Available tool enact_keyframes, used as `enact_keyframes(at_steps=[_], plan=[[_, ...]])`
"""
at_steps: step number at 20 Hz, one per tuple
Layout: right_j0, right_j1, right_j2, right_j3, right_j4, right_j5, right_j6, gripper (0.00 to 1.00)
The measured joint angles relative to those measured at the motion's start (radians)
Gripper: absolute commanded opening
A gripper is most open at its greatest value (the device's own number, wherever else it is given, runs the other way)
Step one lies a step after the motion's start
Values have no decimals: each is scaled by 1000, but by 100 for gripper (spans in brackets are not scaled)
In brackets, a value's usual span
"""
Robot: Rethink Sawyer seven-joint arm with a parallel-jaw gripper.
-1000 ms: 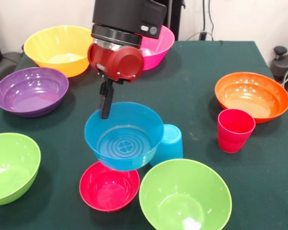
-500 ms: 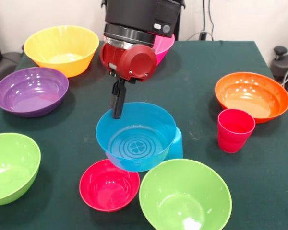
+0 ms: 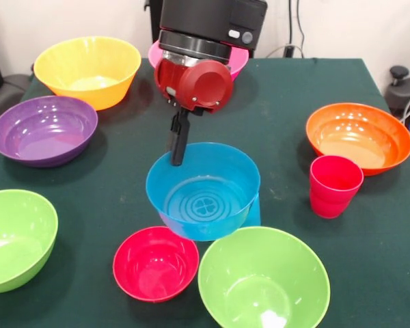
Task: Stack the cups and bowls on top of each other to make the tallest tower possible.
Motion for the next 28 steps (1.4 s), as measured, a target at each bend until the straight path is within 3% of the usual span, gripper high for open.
enact_keyframes(at_steps=[15, 28], plan=[[115, 5, -51, 36, 84, 0, 27, 0], [121, 4, -65, 48, 99, 0, 27, 0]])
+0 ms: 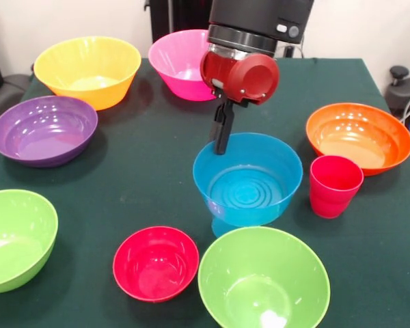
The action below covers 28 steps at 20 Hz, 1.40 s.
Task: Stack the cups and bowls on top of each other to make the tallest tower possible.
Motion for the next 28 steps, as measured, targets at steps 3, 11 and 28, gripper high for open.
enact_keyframes(at_steps=[3, 11, 28], plan=[[-16, -5, 0, 21, 0, 0, 0, 0], [-57, -6, 0, 70, 0, 0, 0, 0], [-58, -4, 4, 111, 0, 0, 0, 0]])
